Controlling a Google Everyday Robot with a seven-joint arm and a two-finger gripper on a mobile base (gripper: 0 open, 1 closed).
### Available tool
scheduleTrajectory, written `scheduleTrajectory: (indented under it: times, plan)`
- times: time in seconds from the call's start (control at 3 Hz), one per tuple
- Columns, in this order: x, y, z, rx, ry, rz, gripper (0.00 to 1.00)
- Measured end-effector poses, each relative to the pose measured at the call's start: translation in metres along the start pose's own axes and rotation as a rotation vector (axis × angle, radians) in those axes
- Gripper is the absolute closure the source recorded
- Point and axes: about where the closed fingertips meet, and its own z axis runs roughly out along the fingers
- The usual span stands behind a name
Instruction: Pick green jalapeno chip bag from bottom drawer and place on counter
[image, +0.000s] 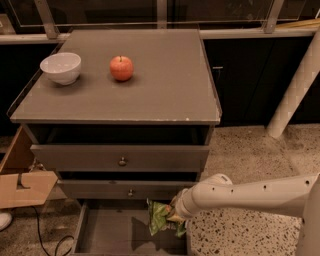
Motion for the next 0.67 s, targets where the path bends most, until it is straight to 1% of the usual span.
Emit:
scheduleTrajectory:
  times: [0.33,0.67]
  plan:
    - [-0.004,-0.001,-0.021,0.017,0.004,-0.019,1.00]
    - [-0.012,0.000,-0.062,0.069,0.004,-0.038,1.00]
